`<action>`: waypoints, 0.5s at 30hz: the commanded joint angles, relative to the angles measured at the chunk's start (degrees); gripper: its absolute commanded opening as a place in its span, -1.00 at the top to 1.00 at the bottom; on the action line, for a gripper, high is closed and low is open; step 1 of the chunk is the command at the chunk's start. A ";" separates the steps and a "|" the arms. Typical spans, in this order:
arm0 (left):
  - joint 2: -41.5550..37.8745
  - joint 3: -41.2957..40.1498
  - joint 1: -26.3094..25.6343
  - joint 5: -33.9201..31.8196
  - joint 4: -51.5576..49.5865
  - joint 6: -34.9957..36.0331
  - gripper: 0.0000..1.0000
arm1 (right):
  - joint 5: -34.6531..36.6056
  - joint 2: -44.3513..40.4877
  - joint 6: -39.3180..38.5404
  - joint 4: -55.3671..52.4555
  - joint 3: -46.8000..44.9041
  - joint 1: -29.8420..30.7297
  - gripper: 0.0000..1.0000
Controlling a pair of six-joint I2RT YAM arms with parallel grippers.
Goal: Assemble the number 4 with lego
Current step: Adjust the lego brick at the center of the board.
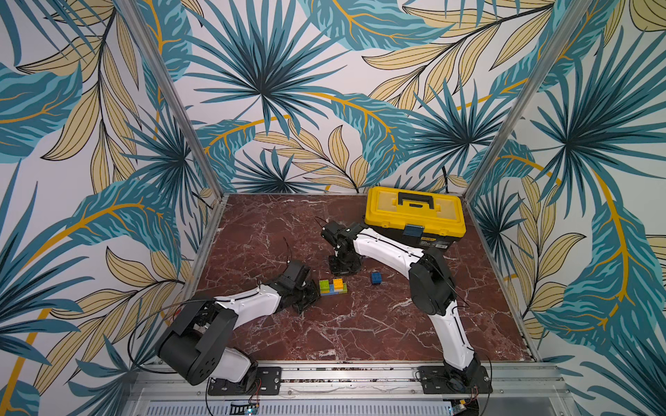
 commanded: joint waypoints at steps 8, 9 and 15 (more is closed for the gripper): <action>7.30 7.19 0.36 1.61 2.49 2.87 0.67 | 0.98 -12.73 4.36 4.67 -15.99 0.70 0.25; 7.71 7.43 0.26 1.87 2.58 2.93 0.67 | 2.81 -13.88 4.70 4.25 -16.69 0.79 0.24; 9.24 6.97 -0.81 4.34 6.40 2.65 0.66 | 9.80 -21.90 3.51 4.00 -20.14 5.34 -0.17</action>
